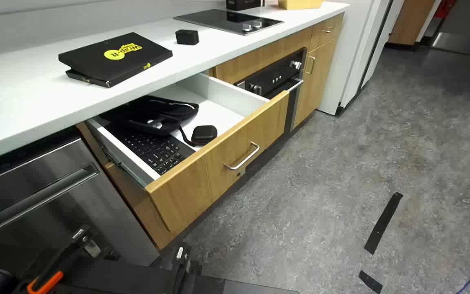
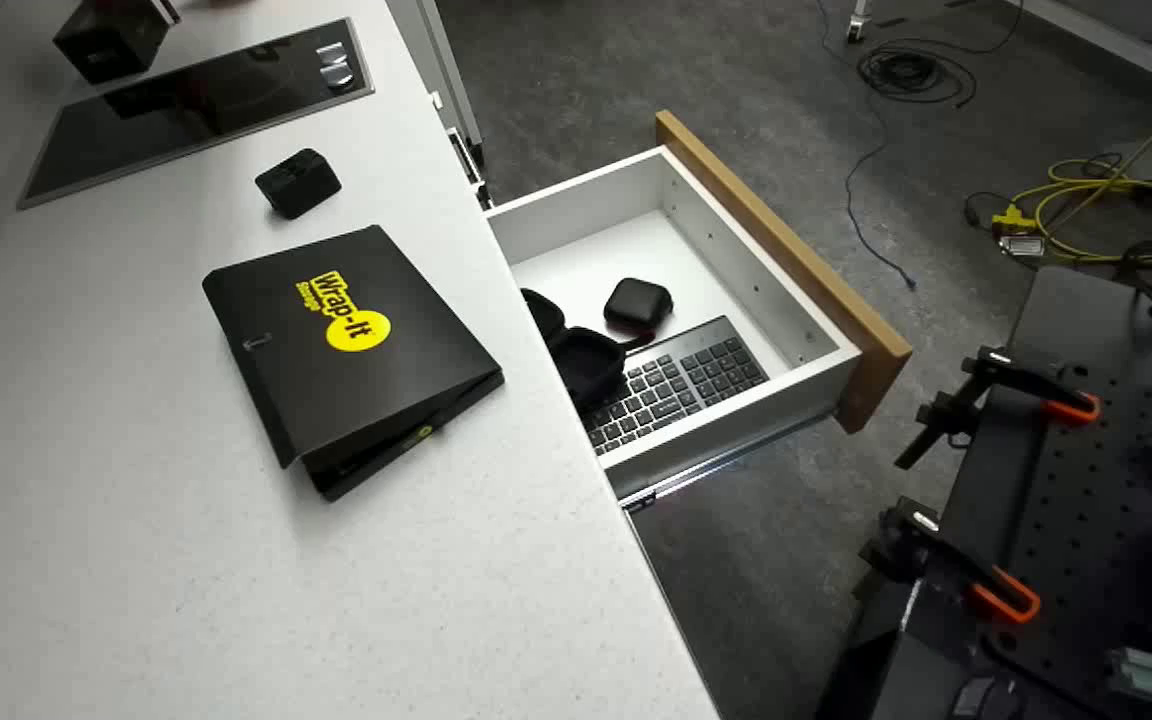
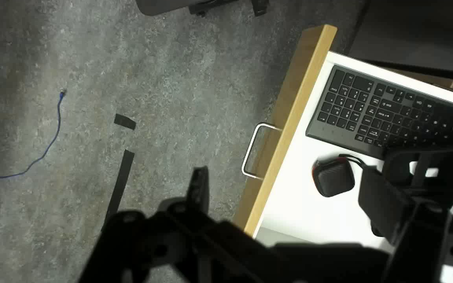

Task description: Close the drawer

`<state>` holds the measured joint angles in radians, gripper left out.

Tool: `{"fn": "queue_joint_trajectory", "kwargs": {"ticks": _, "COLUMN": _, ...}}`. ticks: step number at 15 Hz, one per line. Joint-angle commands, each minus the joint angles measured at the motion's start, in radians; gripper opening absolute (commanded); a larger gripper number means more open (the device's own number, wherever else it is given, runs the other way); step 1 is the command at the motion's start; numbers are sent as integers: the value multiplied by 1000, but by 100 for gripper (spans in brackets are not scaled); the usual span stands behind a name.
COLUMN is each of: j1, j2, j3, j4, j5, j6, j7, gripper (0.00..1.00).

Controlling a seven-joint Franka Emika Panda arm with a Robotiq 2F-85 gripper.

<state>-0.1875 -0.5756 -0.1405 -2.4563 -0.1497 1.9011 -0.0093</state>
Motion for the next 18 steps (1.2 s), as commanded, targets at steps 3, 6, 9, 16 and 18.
{"fn": "queue_joint_trajectory", "kwargs": {"ticks": 3, "j1": 4, "j2": 16, "j3": -4, "j4": 8, "j5": 2, "j6": 8, "j7": 0, "gripper": 100}}
{"fn": "queue_joint_trajectory", "kwargs": {"ticks": 6, "j1": -3, "j2": 129, "j3": -16, "j4": 16, "j5": 8, "j6": 73, "j7": 28, "gripper": 100}}
{"fn": "queue_joint_trajectory", "kwargs": {"ticks": 9, "j1": -16, "j2": 275, "j3": -38, "j4": 16, "j5": 3, "j6": 183, "j7": 51, "gripper": 100}}
{"fn": "queue_joint_trajectory", "kwargs": {"ticks": 16, "j1": -32, "j2": 653, "j3": -98, "j4": 101, "j5": 91, "j6": 486, "j7": 53, "gripper": 100}}
{"fn": "queue_joint_trajectory", "kwargs": {"ticks": 18, "j1": -30, "j2": 606, "j3": -95, "j4": 56, "j5": 75, "j6": 475, "j7": 45, "gripper": 100}}
